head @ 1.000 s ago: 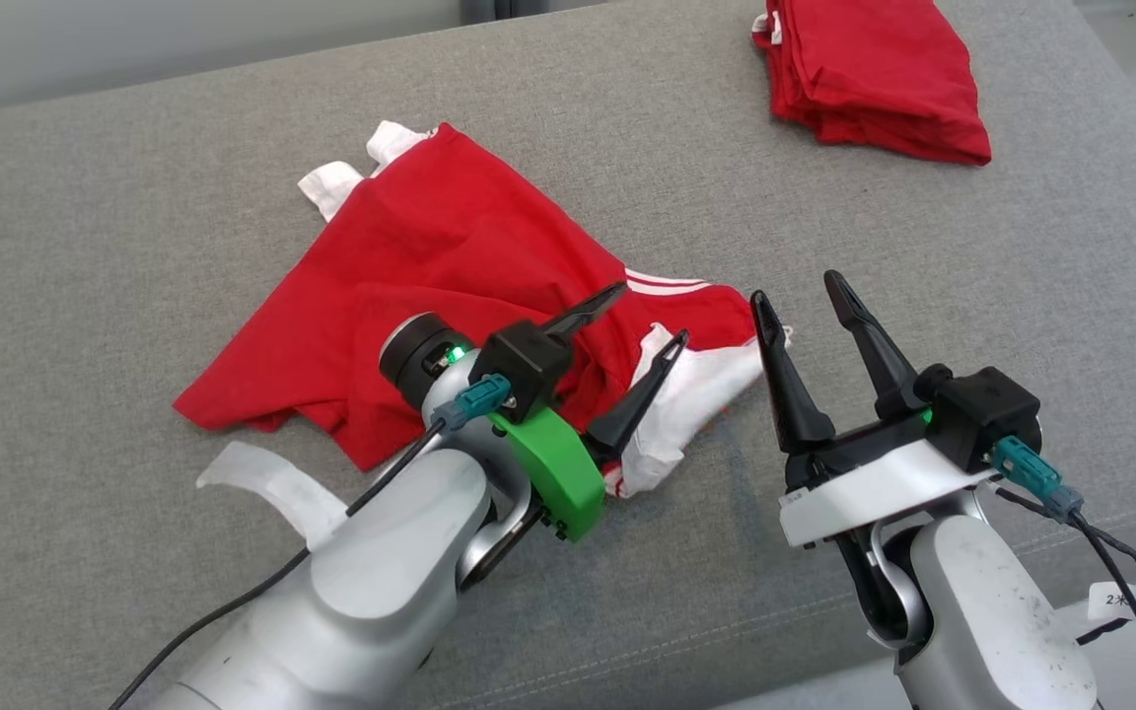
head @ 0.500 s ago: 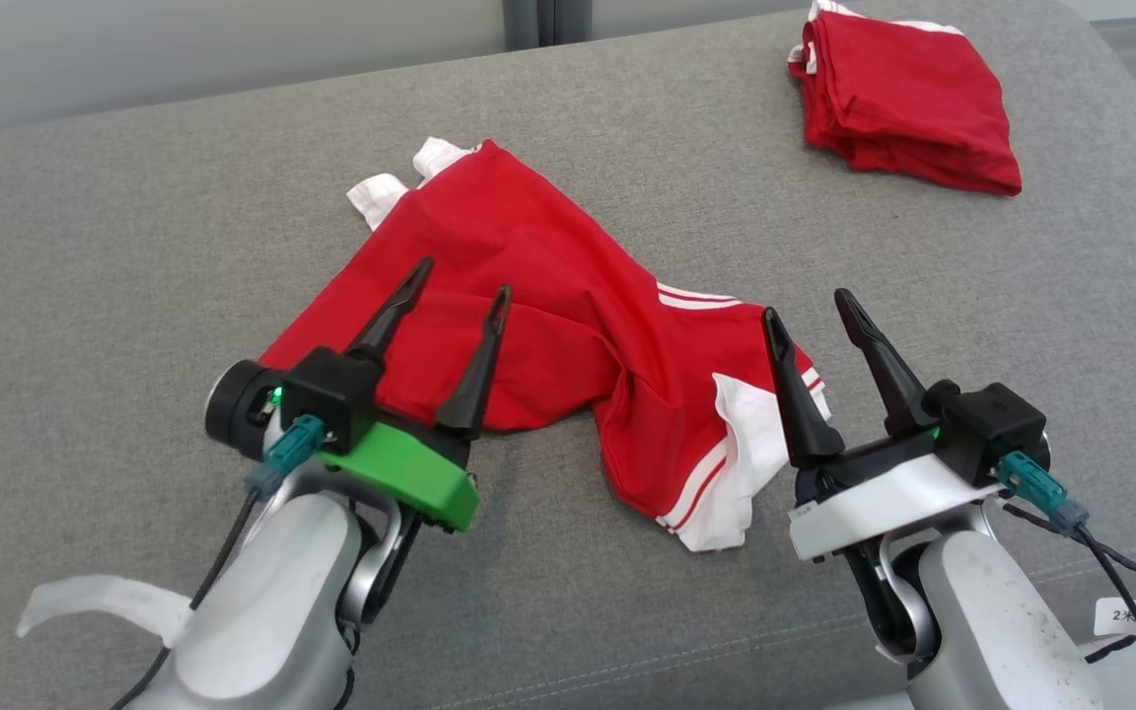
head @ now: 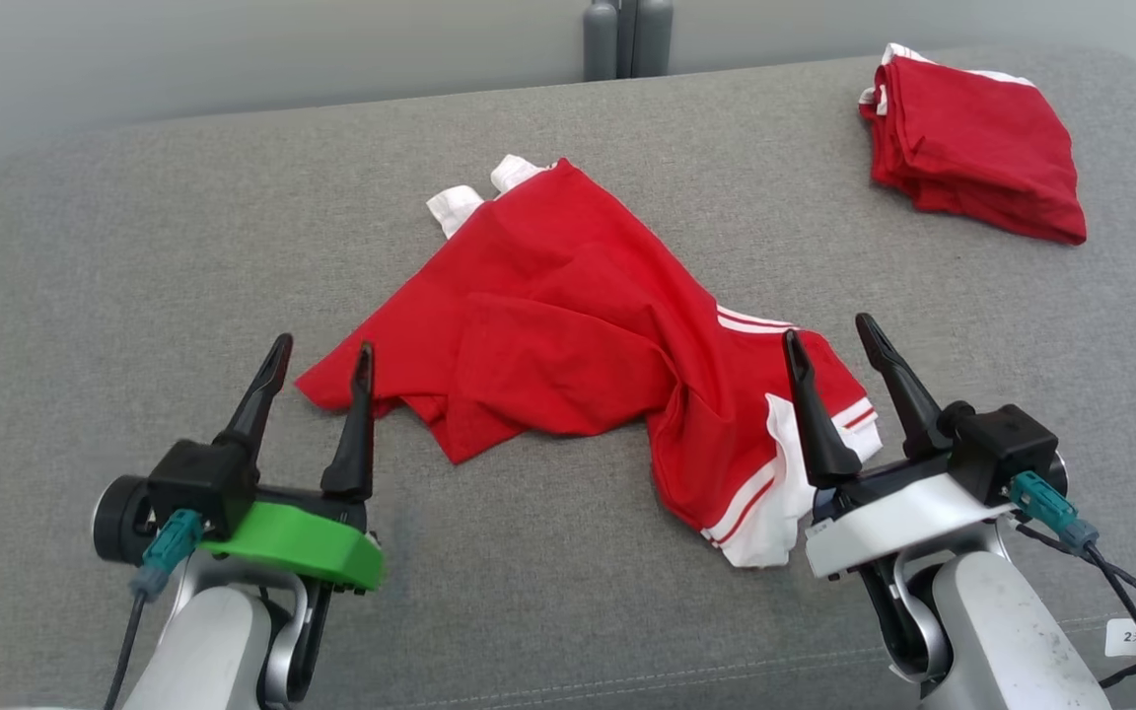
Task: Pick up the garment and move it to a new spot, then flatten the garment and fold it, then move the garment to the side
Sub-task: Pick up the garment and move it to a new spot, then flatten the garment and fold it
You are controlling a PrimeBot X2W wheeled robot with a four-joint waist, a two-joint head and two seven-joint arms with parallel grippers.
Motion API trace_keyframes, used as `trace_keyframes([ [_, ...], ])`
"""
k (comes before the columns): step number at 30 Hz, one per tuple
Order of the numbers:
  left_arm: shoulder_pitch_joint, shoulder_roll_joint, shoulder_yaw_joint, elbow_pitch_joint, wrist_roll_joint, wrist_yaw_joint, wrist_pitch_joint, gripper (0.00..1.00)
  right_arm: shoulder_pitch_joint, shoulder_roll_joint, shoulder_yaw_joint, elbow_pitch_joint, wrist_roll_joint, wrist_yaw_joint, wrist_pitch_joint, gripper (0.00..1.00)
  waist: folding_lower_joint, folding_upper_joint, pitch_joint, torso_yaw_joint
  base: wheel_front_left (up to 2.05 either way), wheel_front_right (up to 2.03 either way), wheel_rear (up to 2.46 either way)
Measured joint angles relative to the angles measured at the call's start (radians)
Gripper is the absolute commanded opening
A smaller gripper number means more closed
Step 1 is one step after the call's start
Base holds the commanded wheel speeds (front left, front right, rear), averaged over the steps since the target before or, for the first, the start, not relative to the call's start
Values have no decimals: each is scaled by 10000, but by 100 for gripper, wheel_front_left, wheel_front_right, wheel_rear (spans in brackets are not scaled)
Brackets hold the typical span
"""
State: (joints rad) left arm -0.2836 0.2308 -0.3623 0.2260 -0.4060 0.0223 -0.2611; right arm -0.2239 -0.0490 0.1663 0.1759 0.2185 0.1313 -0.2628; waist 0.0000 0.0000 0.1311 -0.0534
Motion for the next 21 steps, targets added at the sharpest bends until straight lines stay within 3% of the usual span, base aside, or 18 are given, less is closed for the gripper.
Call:
trace_keyframes([
  [8,733,-81,798,-196,351,-71,2,100,121,-2,15,6,0,0,0,100,0,0,-131,226,0,0,0],
  [21,-360,-343,334,853,825,-1024,0,100,-79,-2,113,-4,-8,0,0,100,0,0,174,-344,0,0,0],
])
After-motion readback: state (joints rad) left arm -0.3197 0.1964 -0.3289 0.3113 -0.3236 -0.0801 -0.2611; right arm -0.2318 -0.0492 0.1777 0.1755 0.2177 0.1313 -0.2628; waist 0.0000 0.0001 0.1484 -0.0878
